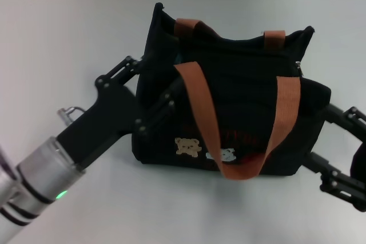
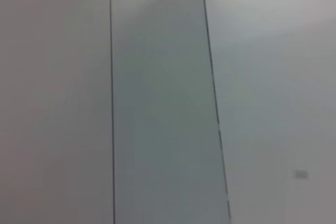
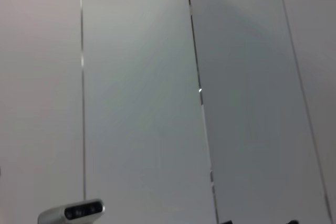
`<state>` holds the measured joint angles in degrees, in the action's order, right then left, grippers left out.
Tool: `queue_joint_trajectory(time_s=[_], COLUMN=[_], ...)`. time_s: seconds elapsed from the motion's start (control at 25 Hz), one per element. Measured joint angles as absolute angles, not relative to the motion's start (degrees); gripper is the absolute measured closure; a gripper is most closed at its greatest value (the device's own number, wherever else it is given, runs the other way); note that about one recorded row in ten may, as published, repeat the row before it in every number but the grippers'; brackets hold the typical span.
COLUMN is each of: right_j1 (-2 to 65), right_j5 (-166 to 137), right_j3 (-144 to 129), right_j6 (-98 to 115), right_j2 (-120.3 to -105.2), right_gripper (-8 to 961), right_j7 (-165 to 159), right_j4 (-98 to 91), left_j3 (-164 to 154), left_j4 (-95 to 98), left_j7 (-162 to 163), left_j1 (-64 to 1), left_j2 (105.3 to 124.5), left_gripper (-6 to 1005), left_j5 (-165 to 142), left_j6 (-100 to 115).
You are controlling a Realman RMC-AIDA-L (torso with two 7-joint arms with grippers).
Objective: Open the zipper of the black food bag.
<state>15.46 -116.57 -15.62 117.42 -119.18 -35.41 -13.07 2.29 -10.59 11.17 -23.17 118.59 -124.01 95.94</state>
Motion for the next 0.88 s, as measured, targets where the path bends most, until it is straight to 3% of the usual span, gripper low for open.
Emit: queue_joint_trajectory(time_s=[0.32, 0.88], right_j1=[16.9, 19.0], right_j5=[-119.8, -119.9], right_j3=[-16.4, -23.7], right_j6=[116.9, 113.2], right_j2=[-119.11, -119.18], right_gripper=[170, 169], right_j7=[-38.8, -41.9], right_j4=[-15.3, -17.3], left_j3=[0.1, -23.5], left_j4=[3.4, 17.2], left_j7=[21.3, 35.4], left_j1=[-20.1, -22.0], left_j2=[118.39, 118.60], left_gripper=[199, 167], left_j5=[-125.1, -125.1], left_j6=[108.1, 113.4])
